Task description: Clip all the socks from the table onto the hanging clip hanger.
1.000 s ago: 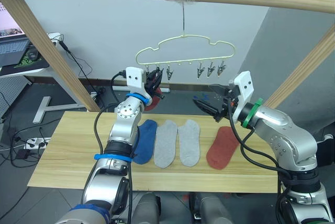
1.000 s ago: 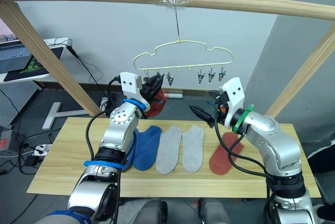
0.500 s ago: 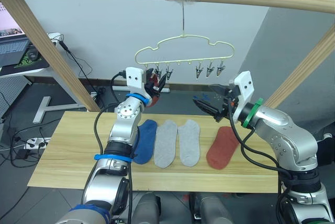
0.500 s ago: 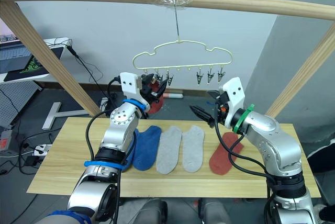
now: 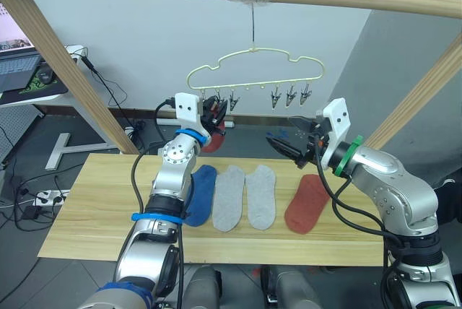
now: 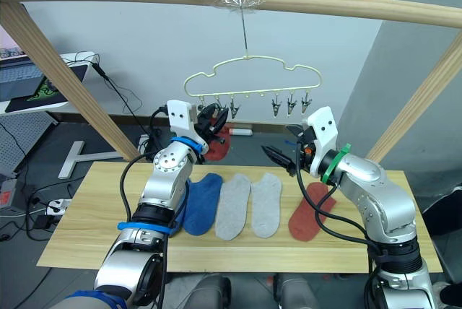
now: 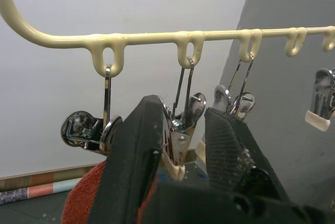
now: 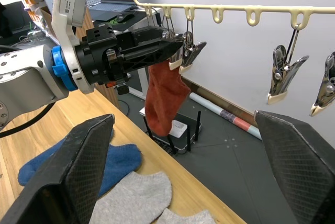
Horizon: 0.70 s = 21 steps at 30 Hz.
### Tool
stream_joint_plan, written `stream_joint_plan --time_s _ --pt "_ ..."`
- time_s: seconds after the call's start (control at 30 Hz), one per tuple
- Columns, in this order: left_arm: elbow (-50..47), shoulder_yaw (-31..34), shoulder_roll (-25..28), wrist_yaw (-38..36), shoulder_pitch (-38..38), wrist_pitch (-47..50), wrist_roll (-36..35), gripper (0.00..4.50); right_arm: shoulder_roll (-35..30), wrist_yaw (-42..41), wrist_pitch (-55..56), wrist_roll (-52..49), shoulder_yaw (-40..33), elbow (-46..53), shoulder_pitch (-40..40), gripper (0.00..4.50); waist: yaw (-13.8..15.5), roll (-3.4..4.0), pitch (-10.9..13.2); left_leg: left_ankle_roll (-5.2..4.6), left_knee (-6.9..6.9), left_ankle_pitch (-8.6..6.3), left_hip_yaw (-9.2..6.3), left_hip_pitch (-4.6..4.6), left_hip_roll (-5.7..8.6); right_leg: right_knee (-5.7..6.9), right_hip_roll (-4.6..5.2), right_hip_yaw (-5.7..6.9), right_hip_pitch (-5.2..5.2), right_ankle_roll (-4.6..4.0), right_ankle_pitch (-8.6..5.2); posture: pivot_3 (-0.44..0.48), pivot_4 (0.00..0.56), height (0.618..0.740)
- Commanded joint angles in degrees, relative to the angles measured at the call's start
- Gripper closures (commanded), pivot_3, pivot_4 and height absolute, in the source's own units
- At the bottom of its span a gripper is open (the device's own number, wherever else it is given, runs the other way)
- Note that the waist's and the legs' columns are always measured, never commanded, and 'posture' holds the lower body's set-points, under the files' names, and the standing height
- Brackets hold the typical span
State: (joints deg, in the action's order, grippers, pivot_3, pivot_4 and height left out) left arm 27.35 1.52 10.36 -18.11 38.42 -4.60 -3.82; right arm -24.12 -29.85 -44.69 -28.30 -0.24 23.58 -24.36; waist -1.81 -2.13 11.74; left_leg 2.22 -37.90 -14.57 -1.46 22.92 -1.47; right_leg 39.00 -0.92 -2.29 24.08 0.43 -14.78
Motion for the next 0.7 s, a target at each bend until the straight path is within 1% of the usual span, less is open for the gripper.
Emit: stream_joint_plan --time_s 0.03,0.6,0.63,0.7 --pt "-2.4 0.11 -0.05 0.38 0.35 -1.09 0.01 2.88 -0.51 0.12 0.41 -0.91 -1.3 2.07 -0.37 0.0 0.0 0.0 0.0 0.0 0.0 0.0 0.0 0.0 0.0 0.0 0.0 0.0 0.0 0.0 0.0 -0.043 0.18 0.74" --pt "-2.52 0.15 -0.2 0.1 0.32 -1.36 -0.34 2.88 -0.46 0.35 0.01 -1.12 -1.49 2.38 -0.3 0.0 0.0 0.0 0.0 0.0 0.0 0.0 0.0 0.0 0.0 0.0 0.0 0.0 0.0 0.0 0.0 -0.045 0.189 0.74" --pt "-2.64 0.22 -0.26 -0.18 0.3 -1.46 -0.62 3.23 -0.45 0.39 -0.04 -1.15 -1.51 2.46 -0.26 0.0 0.0 0.0 0.0 0.0 0.0 0.0 0.0 0.0 0.0 0.0 0.0 0.0 0.0 0.0 0.0 -0.045 0.189 0.74" --pt "-2.71 0.32 -0.28 -0.33 0.35 -1.56 -0.82 3.74 -0.41 0.44 -0.11 -1.19 -1.52 2.53 -0.19 0.0 0.0 0.0 0.0 0.0 0.0 0.0 0.0 0.0 0.0 0.0 0.0 0.0 0.0 0.0 0.0 -0.045 0.189 0.74"
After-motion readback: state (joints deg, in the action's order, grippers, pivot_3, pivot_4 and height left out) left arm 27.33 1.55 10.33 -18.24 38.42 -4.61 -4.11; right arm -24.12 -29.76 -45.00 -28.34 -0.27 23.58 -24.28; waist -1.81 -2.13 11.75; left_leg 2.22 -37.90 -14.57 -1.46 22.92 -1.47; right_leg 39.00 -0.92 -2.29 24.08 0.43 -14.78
